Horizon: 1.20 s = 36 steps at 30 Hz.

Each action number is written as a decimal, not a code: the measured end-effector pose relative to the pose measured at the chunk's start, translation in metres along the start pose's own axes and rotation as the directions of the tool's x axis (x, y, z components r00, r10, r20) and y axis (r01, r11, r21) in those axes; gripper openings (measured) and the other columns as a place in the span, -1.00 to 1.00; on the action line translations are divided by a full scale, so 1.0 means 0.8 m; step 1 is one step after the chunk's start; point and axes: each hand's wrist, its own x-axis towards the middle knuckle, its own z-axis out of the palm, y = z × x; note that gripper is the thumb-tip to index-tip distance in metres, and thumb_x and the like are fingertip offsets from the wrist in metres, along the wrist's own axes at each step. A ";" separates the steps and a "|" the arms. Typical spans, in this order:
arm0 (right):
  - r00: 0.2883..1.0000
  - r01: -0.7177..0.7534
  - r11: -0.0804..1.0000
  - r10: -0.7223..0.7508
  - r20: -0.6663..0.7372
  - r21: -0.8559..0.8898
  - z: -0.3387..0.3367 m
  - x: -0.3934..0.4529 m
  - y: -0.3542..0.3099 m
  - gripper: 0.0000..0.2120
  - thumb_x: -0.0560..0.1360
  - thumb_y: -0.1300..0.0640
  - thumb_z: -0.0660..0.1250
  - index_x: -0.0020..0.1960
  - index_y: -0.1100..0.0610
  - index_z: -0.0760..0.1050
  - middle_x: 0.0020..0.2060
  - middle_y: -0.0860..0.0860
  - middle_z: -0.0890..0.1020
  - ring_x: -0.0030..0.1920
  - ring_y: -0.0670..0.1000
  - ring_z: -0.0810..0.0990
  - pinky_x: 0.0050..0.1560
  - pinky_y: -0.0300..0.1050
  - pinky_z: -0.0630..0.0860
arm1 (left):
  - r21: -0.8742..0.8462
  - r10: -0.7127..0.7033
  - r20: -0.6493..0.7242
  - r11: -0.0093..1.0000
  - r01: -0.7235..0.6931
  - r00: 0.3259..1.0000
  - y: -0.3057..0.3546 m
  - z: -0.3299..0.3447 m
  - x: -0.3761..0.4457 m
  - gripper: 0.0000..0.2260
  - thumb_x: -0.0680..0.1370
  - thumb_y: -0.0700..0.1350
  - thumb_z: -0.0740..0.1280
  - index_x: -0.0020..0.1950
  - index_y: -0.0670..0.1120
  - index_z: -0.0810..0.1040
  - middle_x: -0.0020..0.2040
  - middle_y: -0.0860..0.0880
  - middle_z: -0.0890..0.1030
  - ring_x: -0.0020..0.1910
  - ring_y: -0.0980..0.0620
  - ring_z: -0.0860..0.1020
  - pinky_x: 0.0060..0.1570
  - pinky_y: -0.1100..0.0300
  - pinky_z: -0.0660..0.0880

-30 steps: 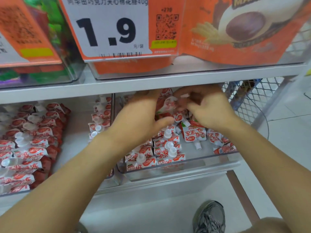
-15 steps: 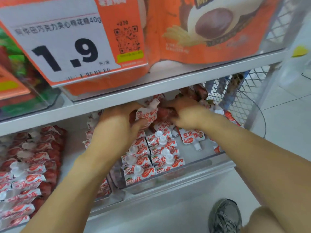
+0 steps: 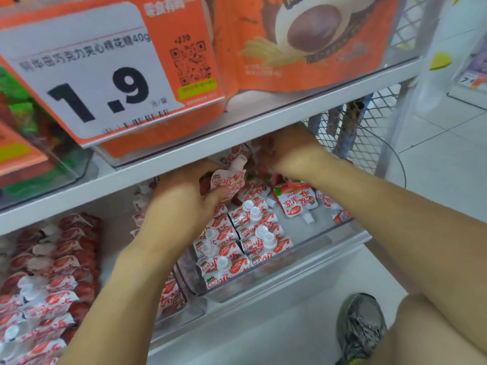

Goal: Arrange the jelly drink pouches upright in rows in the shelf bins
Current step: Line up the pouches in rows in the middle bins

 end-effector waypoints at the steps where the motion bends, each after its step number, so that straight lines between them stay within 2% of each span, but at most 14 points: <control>1: 0.993 0.047 0.999 -0.049 0.112 0.025 0.010 0.002 -0.004 -0.85 0.48 0.04 0.37 0.02 0.04 0.61 -0.04 0.06 0.64 0.04 0.13 0.60 -0.08 -0.14 0.44 | 0.002 0.000 0.000 1.000 0.000 1.000 0.001 0.000 0.000 -0.69 0.44 0.05 0.46 0.16 0.05 0.59 0.02 0.03 0.66 -0.01 -0.03 0.60 -0.08 0.22 0.45; 3: 0.949 0.087 0.996 -0.088 0.302 0.017 0.028 0.007 -0.004 -0.78 0.42 -0.13 0.44 -0.06 0.00 0.61 -0.10 -0.01 0.63 -0.03 0.07 0.60 -0.15 -0.16 0.46 | -0.010 -0.005 0.008 1.000 0.005 1.000 0.003 -0.001 -0.001 -0.71 0.44 0.03 0.47 0.14 0.05 0.59 -0.02 0.08 0.66 -0.04 0.01 0.60 -0.11 0.26 0.41; 5: 0.927 0.098 0.995 -0.100 0.360 0.023 0.040 0.011 0.002 -0.71 0.41 -0.21 0.44 -0.12 0.01 0.63 -0.15 -0.05 0.61 -0.03 0.05 0.55 -0.18 -0.18 0.42 | -0.028 -0.011 0.015 1.000 0.011 1.000 0.005 -0.002 -0.002 -0.72 0.43 0.01 0.48 0.12 0.06 0.61 -0.07 0.12 0.64 -0.07 0.05 0.60 -0.12 0.28 0.39; 7: 0.920 0.110 0.994 -0.106 0.378 0.011 0.046 0.015 0.005 -0.68 0.42 -0.27 0.40 -0.16 -0.01 0.61 -0.17 -0.08 0.56 0.01 0.06 0.47 -0.17 -0.18 0.40 | -0.031 -0.004 0.019 1.000 0.005 1.000 0.005 -0.003 -0.002 -0.72 0.43 0.00 0.49 0.12 0.07 0.61 -0.04 0.11 0.66 -0.06 0.06 0.60 -0.10 0.29 0.41; 9: 0.906 0.145 0.987 -0.105 0.411 -0.067 0.050 0.016 0.005 -0.56 0.39 -0.36 0.36 0.08 -0.07 0.59 0.05 -0.02 0.52 0.19 0.11 0.38 0.05 -0.07 0.46 | -0.026 0.004 0.018 1.000 -0.004 1.000 0.004 -0.004 -0.002 -0.71 0.43 0.00 0.49 0.13 0.07 0.60 -0.02 0.10 0.66 -0.04 0.05 0.61 -0.07 0.28 0.43; 11: 0.905 0.156 0.979 -0.088 0.416 -0.131 0.053 0.014 0.002 -0.47 0.39 -0.39 0.33 0.25 -0.13 0.52 0.20 0.02 0.46 0.31 0.16 0.33 0.19 0.01 0.40 | -0.013 0.003 0.002 1.000 -0.003 1.000 0.001 -0.006 -0.003 -0.71 0.43 0.01 0.49 0.13 0.07 0.60 -0.07 0.11 0.64 -0.05 0.03 0.61 -0.07 0.26 0.44; 15: 0.926 0.135 0.981 -0.073 0.372 -0.143 0.057 0.011 -0.003 -0.47 0.42 -0.35 0.33 0.31 -0.16 0.45 0.29 0.04 0.43 0.36 0.18 0.30 0.31 0.04 0.29 | -0.016 -0.018 -0.032 1.000 0.017 0.999 -0.015 -0.008 -0.004 -0.73 0.44 0.03 0.47 0.11 0.07 0.59 -0.06 0.04 0.66 -0.08 -0.05 0.62 -0.02 0.09 0.55; 19: 0.916 0.171 0.963 -0.077 0.394 -0.210 0.057 0.007 -0.006 -0.34 0.45 -0.37 0.26 0.50 -0.25 0.20 0.39 0.09 0.35 0.42 0.21 0.25 0.42 0.14 0.24 | -0.021 -0.057 -0.036 0.998 0.056 0.998 -0.024 -0.004 -0.003 -0.73 0.44 0.05 0.46 0.12 0.09 0.56 -0.04 0.01 0.67 -0.07 -0.06 0.62 -0.02 0.00 0.56; 23: 0.895 0.107 0.978 -0.017 0.445 -0.178 0.053 0.013 -0.011 -0.38 0.42 -0.34 0.33 0.44 -0.26 0.33 0.39 0.06 0.35 0.45 0.21 0.21 0.44 0.13 0.19 | -0.017 -0.080 -0.030 0.997 0.080 0.996 -0.027 0.000 -0.002 -0.70 0.45 0.08 0.44 0.16 0.10 0.55 -0.02 0.00 0.66 -0.06 -0.07 0.62 -0.02 -0.01 0.56; 27: 0.912 -0.022 1.000 0.027 0.410 -0.016 0.045 0.014 -0.013 -0.40 0.32 -0.24 0.51 0.32 -0.22 0.46 0.31 0.03 0.39 0.43 0.19 0.23 0.42 0.11 0.19 | -0.021 -0.065 -0.045 0.998 0.064 0.997 -0.026 -0.001 -0.003 -0.72 0.47 0.05 0.43 0.16 0.09 0.56 -0.03 0.02 0.67 -0.05 -0.06 0.61 0.01 0.02 0.54; 29: 0.931 -0.075 0.992 0.031 0.363 0.106 0.040 0.011 -0.011 -0.47 0.26 -0.15 0.59 0.18 -0.21 0.52 0.27 0.03 0.40 0.41 0.18 0.25 0.43 0.11 0.21 | -0.012 -0.068 -0.048 0.998 0.067 0.997 -0.025 -0.001 -0.003 -0.72 0.47 0.04 0.43 0.17 0.05 0.57 -0.04 0.02 0.66 -0.07 -0.08 0.60 0.00 0.07 0.53; 32: 0.959 -0.063 0.957 -0.020 0.282 0.283 0.038 0.005 -0.006 -0.62 0.25 -0.02 0.62 -0.02 -0.15 0.55 0.18 0.00 0.36 0.35 0.11 0.24 0.39 0.03 0.25 | -0.007 -0.063 -0.061 0.998 0.063 0.996 -0.025 -0.001 -0.004 -0.74 0.47 0.05 0.42 0.15 0.08 0.57 -0.11 0.04 0.62 -0.09 -0.09 0.58 -0.03 0.12 0.49; 34: 0.972 -0.039 0.931 -0.049 0.231 0.363 0.036 0.002 -0.004 -0.70 0.30 0.03 0.60 -0.03 -0.08 0.59 0.09 -0.06 0.31 0.25 0.03 0.27 0.29 -0.13 0.31 | -0.019 -0.078 -0.058 0.997 0.077 0.995 -0.024 -0.002 -0.005 -0.71 0.47 0.04 0.43 0.17 0.05 0.58 -0.07 0.03 0.65 -0.08 -0.08 0.59 -0.02 0.12 0.51; 36: 0.983 0.008 0.921 -0.079 0.168 0.390 0.033 0.002 0.000 -0.79 0.36 0.07 0.56 -0.10 -0.06 0.56 -0.02 -0.13 0.33 0.16 0.03 0.34 0.13 -0.20 0.32 | -0.045 -0.096 -0.059 0.995 0.093 0.994 -0.024 -0.002 -0.005 -0.72 0.47 0.03 0.44 0.16 0.04 0.58 -0.04 0.04 0.67 -0.09 -0.04 0.60 0.00 0.11 0.53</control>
